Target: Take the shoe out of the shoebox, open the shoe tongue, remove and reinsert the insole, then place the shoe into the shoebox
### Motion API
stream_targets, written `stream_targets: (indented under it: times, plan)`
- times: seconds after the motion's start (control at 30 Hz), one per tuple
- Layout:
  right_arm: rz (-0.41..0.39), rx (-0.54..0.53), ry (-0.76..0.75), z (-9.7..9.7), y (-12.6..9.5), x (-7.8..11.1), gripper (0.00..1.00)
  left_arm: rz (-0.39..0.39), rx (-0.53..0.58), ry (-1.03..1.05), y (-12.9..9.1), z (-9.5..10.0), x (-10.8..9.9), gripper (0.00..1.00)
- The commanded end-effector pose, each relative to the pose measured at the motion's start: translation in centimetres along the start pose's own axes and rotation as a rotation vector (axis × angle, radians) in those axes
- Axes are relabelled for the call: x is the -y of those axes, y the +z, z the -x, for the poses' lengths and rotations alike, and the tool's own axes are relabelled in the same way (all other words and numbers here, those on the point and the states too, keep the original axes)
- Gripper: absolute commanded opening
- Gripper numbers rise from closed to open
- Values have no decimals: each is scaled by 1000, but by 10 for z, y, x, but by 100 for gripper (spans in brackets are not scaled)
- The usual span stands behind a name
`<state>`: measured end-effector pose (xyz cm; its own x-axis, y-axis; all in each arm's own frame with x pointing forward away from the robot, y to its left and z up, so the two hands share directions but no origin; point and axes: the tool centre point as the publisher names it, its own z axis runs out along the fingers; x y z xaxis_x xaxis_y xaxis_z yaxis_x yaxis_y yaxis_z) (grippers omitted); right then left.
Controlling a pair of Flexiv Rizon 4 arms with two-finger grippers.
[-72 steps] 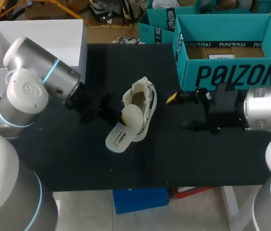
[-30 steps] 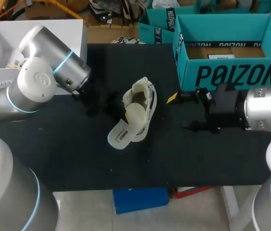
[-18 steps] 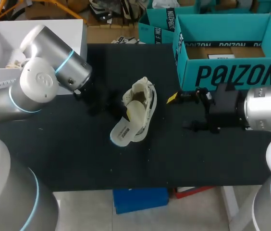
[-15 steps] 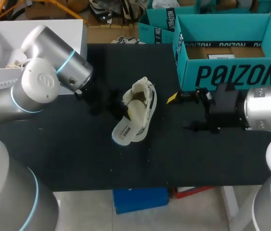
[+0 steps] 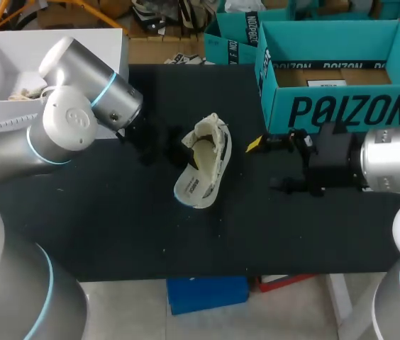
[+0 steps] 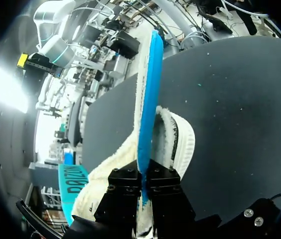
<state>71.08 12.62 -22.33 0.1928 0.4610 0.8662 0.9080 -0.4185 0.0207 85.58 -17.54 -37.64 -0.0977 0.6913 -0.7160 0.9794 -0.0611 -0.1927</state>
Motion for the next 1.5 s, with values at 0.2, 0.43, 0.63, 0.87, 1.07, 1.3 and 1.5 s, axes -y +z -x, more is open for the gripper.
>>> stream_targets:
  times: [0.2, 0.43, 0.63, 0.87, 1.07, 1.3, 1.5]
  plan:
    - [1, 2, 0, -1, 1, 0, 100, 11, -12, -9, 5, 2, -18, 0]
    - [1, 2, 0, -1, 1, 0, 100, 19, -7, -10, 7, 9, -29, 0]
    - [1, 2, 0, -1, 1, 0, 100, 20, -1, -5, 7, 11, -30, 0]
    - [1, 2, 0, -1, 1, 0, 100, 30, -7, -22, 11, 5, -33, 0]
    - [1, 2, 0, -1, 1, 0, 100, 47, -7, -24, 11, 4, -35, 0]
    - [1, 2, 0, -1, 1, 0, 100, 62, 14, -13, 1, 12, -30, 46]
    - [1, 2, 0, -1, 1, 0, 100, 41, 25, 4, -5, 14, -15, 45]
